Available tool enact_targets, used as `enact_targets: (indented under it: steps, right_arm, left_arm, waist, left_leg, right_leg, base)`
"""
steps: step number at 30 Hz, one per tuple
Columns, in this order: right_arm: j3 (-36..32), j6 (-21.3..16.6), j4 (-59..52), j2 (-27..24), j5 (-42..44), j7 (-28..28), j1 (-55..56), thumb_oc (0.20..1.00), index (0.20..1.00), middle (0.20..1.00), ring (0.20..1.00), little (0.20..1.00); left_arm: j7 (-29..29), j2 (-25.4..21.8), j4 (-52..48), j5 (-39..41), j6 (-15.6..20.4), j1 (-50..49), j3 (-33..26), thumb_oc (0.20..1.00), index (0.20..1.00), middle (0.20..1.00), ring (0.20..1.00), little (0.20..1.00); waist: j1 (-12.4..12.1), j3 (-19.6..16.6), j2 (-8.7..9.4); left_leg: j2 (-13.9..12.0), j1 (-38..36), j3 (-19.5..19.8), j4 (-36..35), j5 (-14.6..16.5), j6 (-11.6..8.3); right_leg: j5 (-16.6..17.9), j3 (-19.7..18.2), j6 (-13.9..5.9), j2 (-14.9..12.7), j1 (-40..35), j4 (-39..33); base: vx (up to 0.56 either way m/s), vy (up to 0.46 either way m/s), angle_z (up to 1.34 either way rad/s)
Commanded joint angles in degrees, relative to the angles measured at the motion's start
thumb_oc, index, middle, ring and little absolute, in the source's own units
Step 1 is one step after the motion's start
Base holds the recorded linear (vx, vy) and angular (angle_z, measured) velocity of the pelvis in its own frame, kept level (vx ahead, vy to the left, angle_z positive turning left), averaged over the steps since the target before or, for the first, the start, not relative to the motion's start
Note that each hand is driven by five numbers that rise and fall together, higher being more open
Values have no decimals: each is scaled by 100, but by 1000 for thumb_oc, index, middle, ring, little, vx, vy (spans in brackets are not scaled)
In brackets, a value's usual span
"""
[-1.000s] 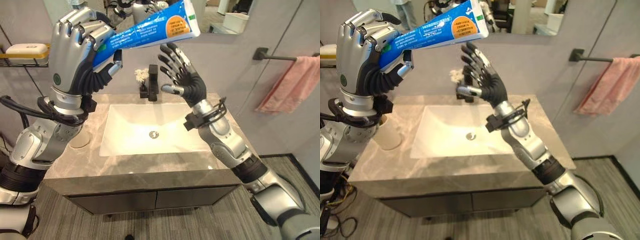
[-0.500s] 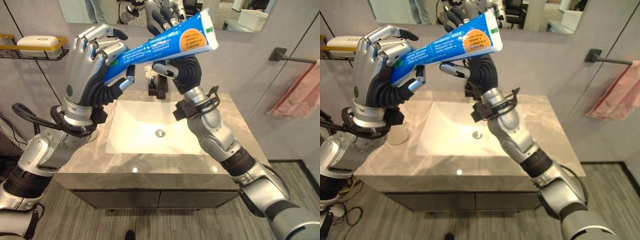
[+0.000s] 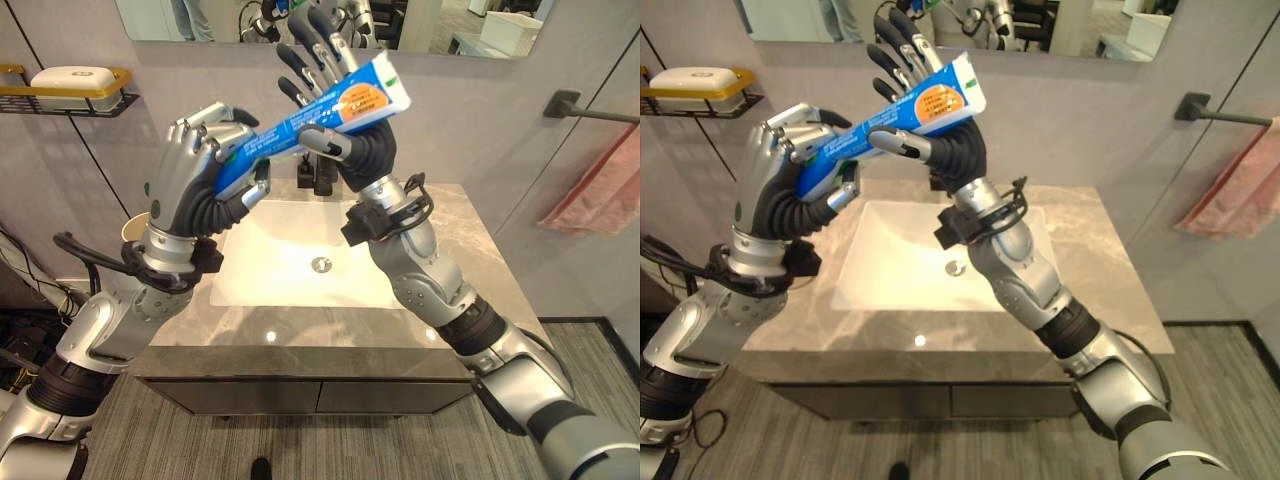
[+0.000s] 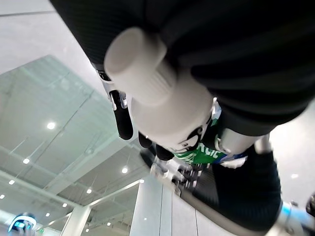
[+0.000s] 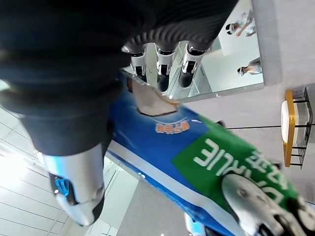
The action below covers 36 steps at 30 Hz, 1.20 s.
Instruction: Put brush and paste in cup on sink, flatten towel.
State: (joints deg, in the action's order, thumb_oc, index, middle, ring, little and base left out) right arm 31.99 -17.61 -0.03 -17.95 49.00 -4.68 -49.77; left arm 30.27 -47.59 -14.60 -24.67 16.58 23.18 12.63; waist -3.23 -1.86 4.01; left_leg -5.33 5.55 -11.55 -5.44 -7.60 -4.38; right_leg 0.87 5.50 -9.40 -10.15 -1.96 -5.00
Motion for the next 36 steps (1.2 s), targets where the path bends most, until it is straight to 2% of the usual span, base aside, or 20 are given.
enact_targets:
  steps: [1,4,5,7,8,9,14,15,16,17,18,21,24,27,29,33,36]
  right_arm:
    - [-299,-452,-486,106,303,101,-542,1000,1000,1000,1000,1000]
    - [-250,-442,-580,172,337,158,-516,1000,1000,1000,1000,1000]
    - [-237,-439,-577,181,342,180,-513,947,947,947,947,947]
    - [-236,-441,-580,192,348,180,-517,765,765,765,765,765]
    - [-236,-440,-580,192,348,180,-517,501,501,501,501,501]
    - [-221,-440,-561,208,364,187,-523,200,200,200,200,200]
    - [-259,-450,-540,253,387,155,-437,200,200,200,200,200]
    - [-275,-457,-520,284,379,125,-411,200,200,200,200,200]
    - [-313,-480,-511,295,351,69,-379,200,200,200,200,200]
    - [-343,-475,-520,299,288,-3,-361,200,200,200,200,200]
    - [-416,-506,-509,340,186,-135,-306,200,200,200,200,200]
    - [-673,-617,-462,487,-173,-589,-200,200,200,200,200,200]
    - [-822,-641,-431,613,-333,-817,-179,200,200,200,200,200]
    - [-1053,-655,-233,718,-712,-1242,-325,200,200,200,200,200]
    - [-1079,-613,-145,670,-854,-1334,-438,200,200,200,200,200]
    - [-1111,-539,219,378,-1105,-1590,-1104,200,200,200,200,200]
    - [-1016,-443,511,-106,-1275,-1577,-1670,200,200,200,200,200]
  left_arm:
    - [-69,39,137,432,75,149,-1,200,200,200,200,200]
    - [-132,78,123,489,75,83,-56,200,200,200,200,200]
    - [-141,75,127,483,73,82,-53,200,200,200,200,200]
    - [-143,79,128,481,70,79,-45,200,200,200,200,200]
    - [-143,79,128,481,70,79,-45,200,200,200,200,200]
    - [-147,91,153,489,71,85,-31,200,200,200,200,200]
    - [-196,163,119,534,65,40,-10,200,200,200,200,200]
    - [-199,187,126,527,52,38,0,225,225,225,225,225]
    - [-203,210,127,532,33,28,8,354,354,354,354,354]
    - [-211,219,117,537,17,18,11,523,523,523,523,523]
    - [-225,267,96,558,-7,-1,11,1000,1000,1000,1000,1000]
    - [-136,449,38,669,-61,-203,-71,1000,1000,1000,1000,1000]
    - [-117,499,-32,723,-73,-346,-124,1000,1000,1000,1000,1000]
    - [-118,601,-113,995,-16,-821,-206,1000,1000,1000,1000,1000]
    - [-131,611,-150,1150,22,-978,-244,1000,1000,1000,1000,1000]
    - [-345,872,-334,2231,385,-1936,-348,1000,1000,1000,1000,1000]
    - [-1078,646,-308,3040,623,-2525,-178,1000,1000,1000,1000,1000]
  waist:
    - [-118,-85,227]
    - [-113,-81,224]
    - [-117,-79,228]
    - [-119,-77,228]
    - [-118,-77,228]
    - [-124,-72,229]
    - [-125,-55,224]
    - [-128,-46,225]
    - [-125,-34,226]
    - [-123,-28,233]
    - [-131,-14,241]
    - [-171,27,256]
    - [-216,42,271]
    - [-386,93,302]
    - [-425,117,322]
    - [-683,184,400]
    - [-853,202,441]
  left_leg:
    - [6,-251,24,44,469,-72]
    - [1,-235,27,44,465,-70]
    - [-1,-233,28,44,463,-72]
    - [-1,-229,30,44,462,-72]
    - [-2,-228,30,44,462,-72]
    - [-2,-222,35,44,458,-69]
    - [-15,-202,53,44,451,-79]
    - [-16,-198,55,44,448,-79]
    - [-18,-192,62,44,446,-79]
    - [-19,-177,79,44,445,-75]
    - [-13,-152,97,44,443,-69]
    - [8,-78,152,44,430,-55]
    - [21,-35,193,44,430,-48]
    - [59,63,299,44,420,-25]
    - [79,100,334,44,414,-15]
    - [172,228,439,44,410,54]
    - [221,311,499,44,398,74]
  right_leg:
    - [561,97,-166,-403,360,0]
    - [557,98,-151,-392,373,0]
    - [555,99,-149,-390,374,0]
    - [557,98,-149,-387,378,0]
    - [557,98,-149,-387,379,0]
    - [563,96,-147,-384,385,0]
    - [550,117,-142,-374,394,0]
    - [550,122,-141,-373,396,0]
    - [552,124,-141,-372,400,0]
    - [552,126,-140,-371,406,0]
    - [551,128,-140,-373,413,0]
    - [552,164,-142,-389,424,0]
    - [553,198,-144,-404,432,0]
    - [560,296,-148,-431,430,0]
    - [569,330,-155,-440,434,0]
    - [633,366,-189,-483,501,0]
    - [690,448,-233,-523,515,0]
  base:
    - [0,0,0]
    - [0,0,0]
    - [0,0,0]
    - [0,0,0]
    - [0,0,0]
    - [0,0,0]
    - [0,0,0]
    - [0,0,0]
    - [0,0,0]
    - [0,0,0]
    - [5,11,3]
    - [-1,16,8]
    - [-6,8,17]
    - [13,12,18]
    - [1,7,11]
    - [3,18,14]
    - [45,26,12]
